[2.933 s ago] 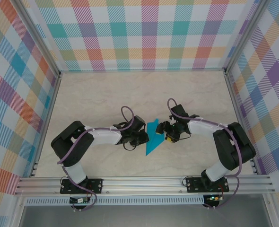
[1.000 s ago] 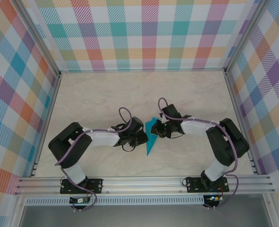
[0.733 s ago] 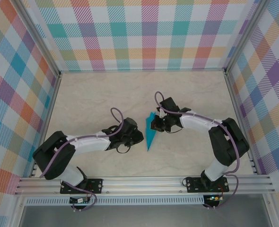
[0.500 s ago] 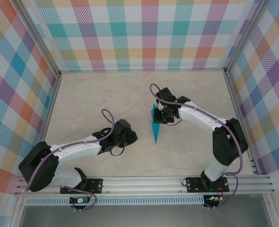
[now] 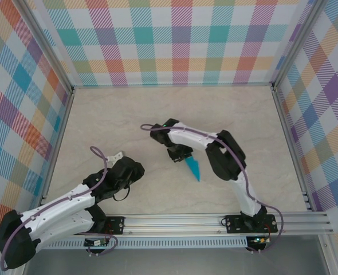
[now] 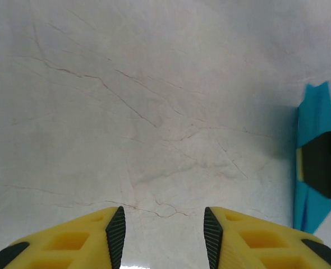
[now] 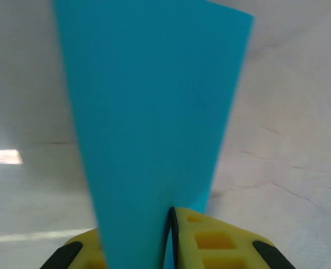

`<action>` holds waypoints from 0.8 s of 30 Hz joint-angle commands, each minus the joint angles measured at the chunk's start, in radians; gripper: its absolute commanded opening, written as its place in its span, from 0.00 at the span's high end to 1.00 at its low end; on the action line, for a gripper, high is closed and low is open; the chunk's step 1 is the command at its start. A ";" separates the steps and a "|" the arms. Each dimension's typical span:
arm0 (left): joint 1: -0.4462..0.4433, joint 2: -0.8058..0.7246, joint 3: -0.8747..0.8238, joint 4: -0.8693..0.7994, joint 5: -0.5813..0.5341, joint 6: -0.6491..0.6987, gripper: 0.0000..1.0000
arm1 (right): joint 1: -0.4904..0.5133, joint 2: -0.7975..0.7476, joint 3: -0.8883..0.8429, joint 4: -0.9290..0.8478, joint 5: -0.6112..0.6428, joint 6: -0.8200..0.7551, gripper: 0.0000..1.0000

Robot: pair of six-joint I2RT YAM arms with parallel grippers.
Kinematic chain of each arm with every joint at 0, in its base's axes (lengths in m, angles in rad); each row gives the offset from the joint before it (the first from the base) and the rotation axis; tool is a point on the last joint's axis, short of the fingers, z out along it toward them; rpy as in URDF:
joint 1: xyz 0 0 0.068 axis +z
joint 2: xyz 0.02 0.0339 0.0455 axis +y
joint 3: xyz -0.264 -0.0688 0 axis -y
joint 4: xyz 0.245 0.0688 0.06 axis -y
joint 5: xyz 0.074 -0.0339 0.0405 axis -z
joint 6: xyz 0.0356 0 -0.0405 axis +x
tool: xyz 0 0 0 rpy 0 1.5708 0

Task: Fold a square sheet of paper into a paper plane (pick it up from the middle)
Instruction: Turn over the paper at the center of the table.

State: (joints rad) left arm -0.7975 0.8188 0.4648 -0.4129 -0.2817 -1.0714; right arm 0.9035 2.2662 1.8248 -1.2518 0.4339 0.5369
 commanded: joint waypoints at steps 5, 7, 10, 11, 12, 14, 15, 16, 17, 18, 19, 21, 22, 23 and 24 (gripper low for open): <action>0.017 -0.067 -0.029 -0.088 -0.037 -0.035 0.55 | 0.084 0.039 0.185 -0.032 -0.211 0.040 0.51; 0.020 -0.066 -0.028 -0.086 -0.029 -0.031 0.54 | 0.079 -0.051 0.125 0.043 -0.239 0.024 0.39; 0.024 -0.047 -0.028 -0.067 -0.007 -0.024 0.53 | 0.058 -0.249 -0.047 0.219 -0.327 -0.010 0.30; 0.025 -0.037 -0.029 -0.056 0.004 -0.020 0.53 | 0.041 -0.326 -0.128 0.285 -0.361 -0.012 0.26; 0.025 -0.028 -0.028 -0.041 0.015 -0.015 0.53 | 0.019 -0.390 -0.196 0.349 -0.396 -0.012 0.26; 0.026 0.000 -0.026 -0.008 0.040 -0.007 0.52 | -0.046 -0.512 -0.362 0.481 -0.505 -0.012 0.27; 0.027 0.016 -0.027 0.015 0.054 -0.004 0.52 | -0.089 -0.563 -0.446 0.557 -0.578 -0.014 0.30; 0.027 0.034 -0.029 0.046 0.073 -0.002 0.52 | -0.133 -0.599 -0.525 0.620 -0.664 -0.011 0.36; 0.027 0.053 -0.028 0.072 0.088 0.000 0.52 | -0.173 -0.618 -0.583 0.667 -0.740 -0.011 0.44; 0.028 0.075 -0.027 0.101 0.105 0.001 0.51 | -0.210 -0.631 -0.640 0.707 -0.807 -0.009 0.52; 0.028 0.100 -0.020 0.123 0.122 0.002 0.51 | -0.238 -0.638 -0.683 0.741 -0.866 -0.013 0.58; 0.029 0.149 -0.003 0.170 0.151 0.012 0.50 | -0.264 -0.651 -0.759 0.802 -0.936 -0.015 0.66; 0.029 0.178 0.006 0.188 0.171 0.019 0.50 | -0.268 -0.659 -0.796 0.841 -0.965 -0.015 0.68; 0.031 0.207 0.016 0.206 0.190 0.023 0.50 | -0.270 -0.661 -0.826 0.883 -1.000 -0.013 0.69; 0.031 0.232 0.027 0.212 0.202 0.025 0.50 | -0.271 -0.656 -0.842 0.905 -1.030 -0.013 0.71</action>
State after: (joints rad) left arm -0.7803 1.0054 0.4522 -0.2821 -0.1455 -1.0721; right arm 0.6209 1.6062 1.0252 -0.5110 -0.3855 0.5346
